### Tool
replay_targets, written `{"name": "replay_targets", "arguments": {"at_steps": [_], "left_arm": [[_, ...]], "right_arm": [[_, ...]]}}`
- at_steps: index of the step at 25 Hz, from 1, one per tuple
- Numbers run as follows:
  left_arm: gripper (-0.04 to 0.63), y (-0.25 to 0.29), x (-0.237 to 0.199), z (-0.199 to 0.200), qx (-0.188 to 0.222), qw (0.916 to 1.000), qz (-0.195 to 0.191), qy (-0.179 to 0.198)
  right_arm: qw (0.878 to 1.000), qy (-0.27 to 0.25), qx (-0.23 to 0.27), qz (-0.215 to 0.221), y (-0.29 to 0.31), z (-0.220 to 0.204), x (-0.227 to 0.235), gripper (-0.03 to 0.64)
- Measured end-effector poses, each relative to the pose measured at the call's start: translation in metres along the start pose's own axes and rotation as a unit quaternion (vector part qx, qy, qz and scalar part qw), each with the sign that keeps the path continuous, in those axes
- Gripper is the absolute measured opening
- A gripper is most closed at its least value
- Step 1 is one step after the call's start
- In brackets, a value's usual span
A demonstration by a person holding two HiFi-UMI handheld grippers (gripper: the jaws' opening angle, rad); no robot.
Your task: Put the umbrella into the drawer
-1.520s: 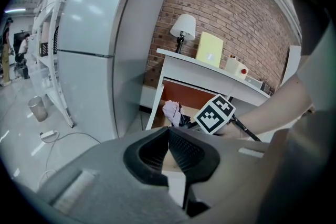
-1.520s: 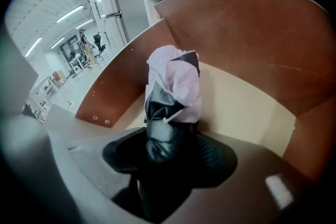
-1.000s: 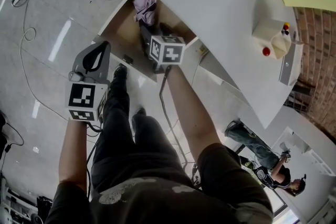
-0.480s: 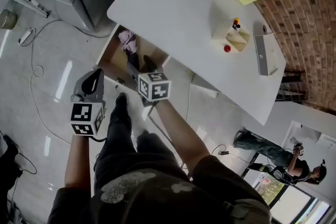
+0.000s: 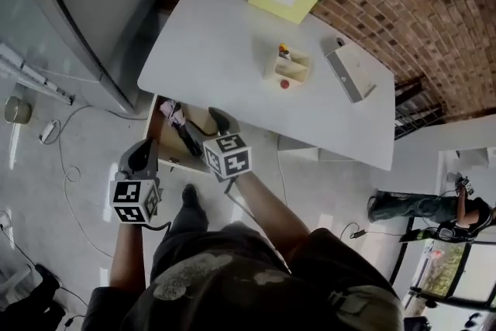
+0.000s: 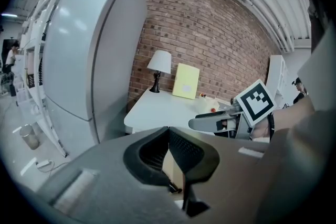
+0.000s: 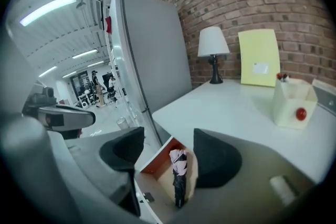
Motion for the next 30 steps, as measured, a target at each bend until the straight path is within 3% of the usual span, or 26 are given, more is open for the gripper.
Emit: {"name": "replay_targets", "arguments": {"at_steps": [4, 9, 12, 15, 20, 27, 30], "left_arm": [[0.011, -0.004, 0.021, 0.033, 0.032, 0.9991, -0.007, 0.027], [0.011, -0.017, 0.052, 0.046, 0.041, 0.9983, -0.009, 0.040], [0.011, -0.025, 0.065, 0.053, 0.061, 0.9972, 0.003, 0.043], [0.011, -0.031, 0.086, 0.062, 0.074, 0.9959, 0.002, 0.053], [0.011, -0.037, 0.121, 0.074, 0.091, 0.9935, -0.001, 0.069], [0.011, -0.036, 0.180, 0.068, 0.099, 0.9913, -0.017, 0.084], [0.011, -0.037, 0.210, 0.060, 0.097, 0.9905, -0.028, 0.093]], "right_arm": [[0.999, -0.008, 0.044, -0.010, -0.035, 0.036, 0.017, 0.291], [0.997, 0.012, 0.081, -0.015, -0.076, 0.052, 0.032, 0.261], [0.995, 0.019, 0.094, -0.019, -0.101, 0.053, 0.042, 0.182], [0.993, 0.023, 0.112, -0.026, -0.129, 0.053, 0.056, 0.179], [0.987, 0.056, 0.140, -0.047, -0.176, 0.049, 0.092, 0.102], [0.983, 0.056, 0.163, -0.058, -0.238, 0.033, 0.120, 0.018], [0.983, 0.058, 0.161, -0.064, -0.262, 0.019, 0.128, 0.015]]}}
Point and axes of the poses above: the fingertips, and each gripper's own axes: y forward along the fingers, x to its right, z out of its top, the point moved 2 cm from there along -y, backward along the fingers, and after that the axes turned 14 degrees about -z, right-handed, at the moved point
